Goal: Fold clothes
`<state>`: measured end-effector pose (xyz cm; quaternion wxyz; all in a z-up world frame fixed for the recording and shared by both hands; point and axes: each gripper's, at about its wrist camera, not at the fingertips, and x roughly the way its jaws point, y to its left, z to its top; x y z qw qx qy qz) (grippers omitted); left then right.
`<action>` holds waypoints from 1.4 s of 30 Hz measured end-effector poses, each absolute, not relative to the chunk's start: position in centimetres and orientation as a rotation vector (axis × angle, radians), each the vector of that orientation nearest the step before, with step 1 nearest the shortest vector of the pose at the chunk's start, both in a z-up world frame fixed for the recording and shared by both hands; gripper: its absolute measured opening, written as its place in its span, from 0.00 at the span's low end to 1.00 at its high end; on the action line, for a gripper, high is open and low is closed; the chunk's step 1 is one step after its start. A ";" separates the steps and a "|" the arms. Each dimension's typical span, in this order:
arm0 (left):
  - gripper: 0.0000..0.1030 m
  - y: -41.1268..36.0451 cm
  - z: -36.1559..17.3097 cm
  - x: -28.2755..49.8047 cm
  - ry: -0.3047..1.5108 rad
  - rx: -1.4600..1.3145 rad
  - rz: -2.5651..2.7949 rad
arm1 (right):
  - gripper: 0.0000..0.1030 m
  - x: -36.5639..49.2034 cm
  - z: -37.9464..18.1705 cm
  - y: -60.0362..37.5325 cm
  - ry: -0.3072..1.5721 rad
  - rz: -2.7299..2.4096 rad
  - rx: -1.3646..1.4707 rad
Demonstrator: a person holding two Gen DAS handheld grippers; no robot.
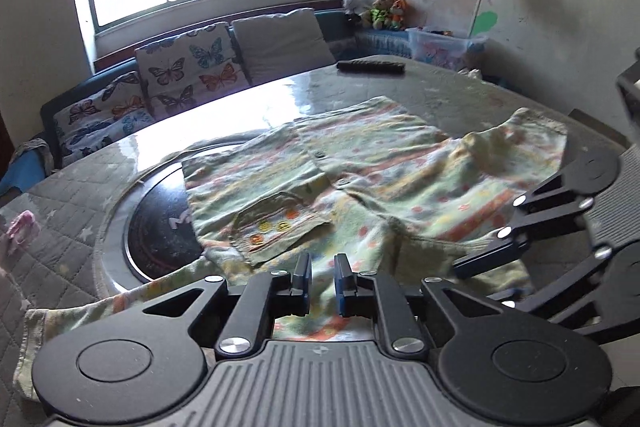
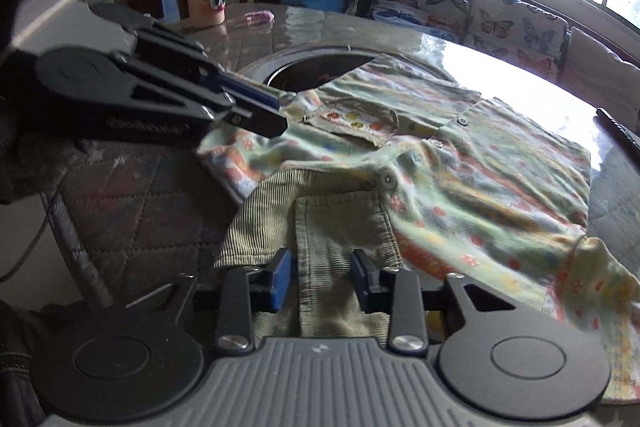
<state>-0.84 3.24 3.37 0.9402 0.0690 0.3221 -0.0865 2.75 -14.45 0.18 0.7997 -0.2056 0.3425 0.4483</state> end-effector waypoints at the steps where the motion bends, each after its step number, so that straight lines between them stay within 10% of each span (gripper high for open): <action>1: 0.14 3.1 3.5 -1.0 0.656 0.140 -0.194 | 0.20 2.7 0.2 -14.6 0.735 0.959 -0.437; 6: 0.23 1.6 4.1 -1.9 0.634 0.157 -0.278 | 0.02 3.3 1.2 -16.0 0.741 0.942 -0.353; 22: 0.29 -1.5 -0.1 -0.4 0.770 0.270 -0.416 | 0.02 6.8 3.1 -20.5 0.794 0.896 -0.001; 28: 0.02 -1.1 0.1 -0.4 0.758 0.227 -0.443 | 0.02 7.1 2.6 -20.8 0.801 0.882 0.024; 42: 0.00 0.9 1.7 -0.9 0.696 -0.018 -0.550 | 0.01 6.8 3.4 -21.9 0.780 0.867 0.080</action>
